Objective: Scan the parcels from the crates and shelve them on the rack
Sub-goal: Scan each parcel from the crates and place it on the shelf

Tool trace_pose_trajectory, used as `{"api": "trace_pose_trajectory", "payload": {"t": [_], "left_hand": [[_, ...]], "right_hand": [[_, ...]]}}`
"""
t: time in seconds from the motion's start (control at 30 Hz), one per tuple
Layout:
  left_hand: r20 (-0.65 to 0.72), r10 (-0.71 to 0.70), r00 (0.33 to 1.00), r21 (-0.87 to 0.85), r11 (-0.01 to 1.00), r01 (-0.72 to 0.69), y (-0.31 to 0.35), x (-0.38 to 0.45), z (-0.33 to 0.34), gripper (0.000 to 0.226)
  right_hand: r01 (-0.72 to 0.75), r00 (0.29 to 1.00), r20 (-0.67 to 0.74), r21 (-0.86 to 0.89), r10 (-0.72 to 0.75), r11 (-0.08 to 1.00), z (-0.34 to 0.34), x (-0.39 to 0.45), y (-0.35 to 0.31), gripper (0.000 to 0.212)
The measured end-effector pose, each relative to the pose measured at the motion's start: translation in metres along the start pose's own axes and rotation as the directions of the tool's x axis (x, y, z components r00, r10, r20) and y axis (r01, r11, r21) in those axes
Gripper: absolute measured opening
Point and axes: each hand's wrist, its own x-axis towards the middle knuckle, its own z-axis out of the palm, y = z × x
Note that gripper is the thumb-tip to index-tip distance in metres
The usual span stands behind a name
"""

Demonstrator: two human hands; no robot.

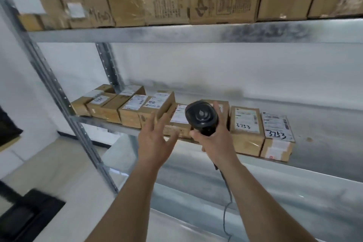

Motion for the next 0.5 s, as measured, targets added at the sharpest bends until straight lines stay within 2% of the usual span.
{"api": "trace_pose_trajectory", "payload": {"t": [0.17, 0.4, 0.5], "left_hand": [[-0.006, -0.176, 0.984, 0.048, 0.983, 0.176, -0.072, -0.005, -0.062, 0.062], [-0.135, -0.231, 0.963, 0.074, 0.967, 0.243, -0.177, -0.009, -0.152, 0.062], [-0.133, -0.251, 0.959, 0.128, 0.955, 0.267, -0.217, -0.015, -0.186, 0.063]], "right_hand": [[0.059, 0.994, 0.096, 0.015, -0.06, 0.998, 0.094, -0.009, -0.035, 0.106], [0.118, 0.966, 0.223, 0.057, -0.128, 0.991, 0.228, -0.022, -0.079, 0.103], [0.148, 0.945, 0.282, 0.091, -0.168, 0.985, 0.279, -0.027, -0.091, 0.103]]}}
